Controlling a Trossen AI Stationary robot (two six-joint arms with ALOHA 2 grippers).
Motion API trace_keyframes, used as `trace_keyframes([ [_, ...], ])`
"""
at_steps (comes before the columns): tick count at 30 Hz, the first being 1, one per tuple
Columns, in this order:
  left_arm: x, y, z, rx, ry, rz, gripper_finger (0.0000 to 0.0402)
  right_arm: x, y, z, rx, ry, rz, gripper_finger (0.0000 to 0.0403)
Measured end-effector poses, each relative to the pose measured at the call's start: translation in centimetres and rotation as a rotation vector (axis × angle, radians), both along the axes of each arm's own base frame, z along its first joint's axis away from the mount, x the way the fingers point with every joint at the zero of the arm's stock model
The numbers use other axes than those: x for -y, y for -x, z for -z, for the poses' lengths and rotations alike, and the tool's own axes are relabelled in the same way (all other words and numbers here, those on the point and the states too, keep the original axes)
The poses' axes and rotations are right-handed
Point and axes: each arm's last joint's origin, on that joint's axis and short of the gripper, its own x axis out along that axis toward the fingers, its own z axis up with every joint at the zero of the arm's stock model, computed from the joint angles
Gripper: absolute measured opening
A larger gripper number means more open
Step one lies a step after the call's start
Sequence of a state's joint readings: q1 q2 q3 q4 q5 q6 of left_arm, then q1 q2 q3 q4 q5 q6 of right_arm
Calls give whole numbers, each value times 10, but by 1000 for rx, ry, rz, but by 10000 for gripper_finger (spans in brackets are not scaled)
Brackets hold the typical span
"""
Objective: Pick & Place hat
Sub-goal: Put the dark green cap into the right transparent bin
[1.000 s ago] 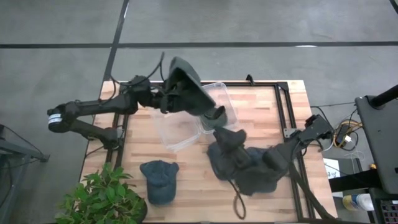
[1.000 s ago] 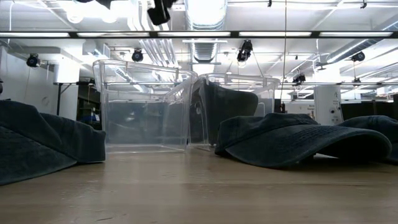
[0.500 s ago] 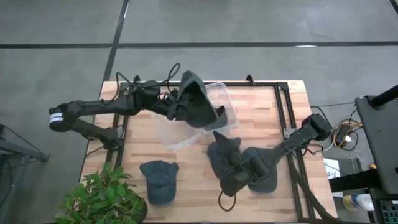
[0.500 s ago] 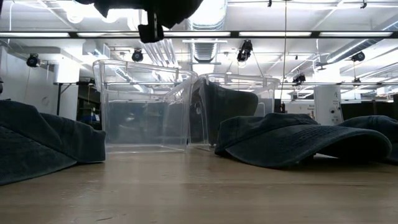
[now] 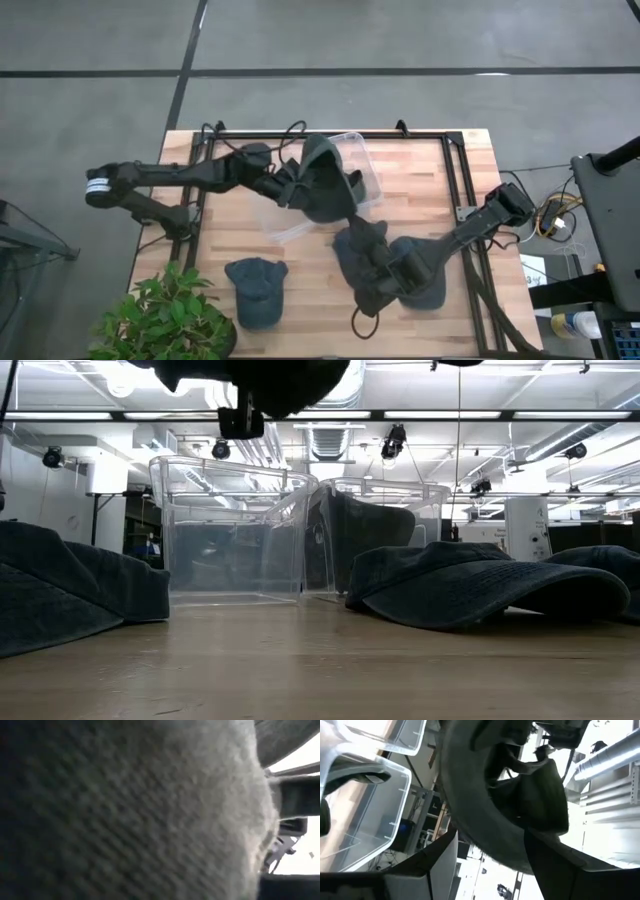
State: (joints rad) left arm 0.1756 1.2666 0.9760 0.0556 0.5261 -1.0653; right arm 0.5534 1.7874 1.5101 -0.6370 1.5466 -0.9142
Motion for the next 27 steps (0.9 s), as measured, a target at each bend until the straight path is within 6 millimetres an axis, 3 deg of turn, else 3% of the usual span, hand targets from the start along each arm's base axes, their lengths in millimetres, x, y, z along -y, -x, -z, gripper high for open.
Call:
trace_keyframes([
  [10,13,-5,-3,12,-7,58,7,1,0,3,-7,2,1,214],
  [13,14,-5,-3,10,-9,61,7,1,0,3,6,-5,2,174],
  [19,15,-5,-4,24,-6,86,7,2,0,4,6,3,10,29],
  [27,15,-5,-6,66,-67,82,34,8,-4,3,53,-9,41,11],
])
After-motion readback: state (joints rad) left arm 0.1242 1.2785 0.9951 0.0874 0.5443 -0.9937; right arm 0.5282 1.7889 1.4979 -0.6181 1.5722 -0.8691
